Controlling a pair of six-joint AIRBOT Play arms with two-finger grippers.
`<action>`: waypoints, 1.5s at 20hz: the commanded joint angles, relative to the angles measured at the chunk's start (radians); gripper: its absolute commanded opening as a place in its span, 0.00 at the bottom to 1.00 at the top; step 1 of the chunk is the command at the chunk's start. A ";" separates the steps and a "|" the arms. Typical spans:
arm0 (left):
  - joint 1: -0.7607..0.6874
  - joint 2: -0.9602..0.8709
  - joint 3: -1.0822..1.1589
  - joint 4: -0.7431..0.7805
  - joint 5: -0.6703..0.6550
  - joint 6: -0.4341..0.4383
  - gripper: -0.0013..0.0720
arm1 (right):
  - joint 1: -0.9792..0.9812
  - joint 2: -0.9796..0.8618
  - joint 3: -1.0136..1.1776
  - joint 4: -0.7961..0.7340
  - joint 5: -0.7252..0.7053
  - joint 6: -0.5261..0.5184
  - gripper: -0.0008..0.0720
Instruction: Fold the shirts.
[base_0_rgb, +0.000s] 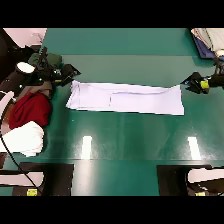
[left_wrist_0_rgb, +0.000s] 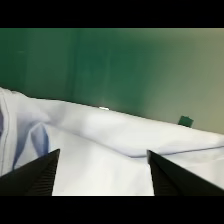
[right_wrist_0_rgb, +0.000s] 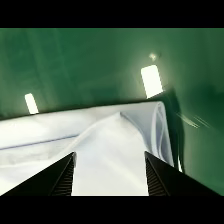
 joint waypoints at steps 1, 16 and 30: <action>0.011 -0.006 0.087 0.008 -0.153 0.046 0.72 | -0.066 0.029 -0.010 0.045 0.106 -0.108 0.70; -0.211 -0.011 0.129 0.019 -0.230 0.119 0.05 | -0.058 -0.145 -0.103 0.048 0.185 -0.238 0.72; -0.372 -0.277 0.340 0.029 -0.139 0.071 0.05 | 0.062 0.119 0.035 0.211 0.272 -0.182 0.03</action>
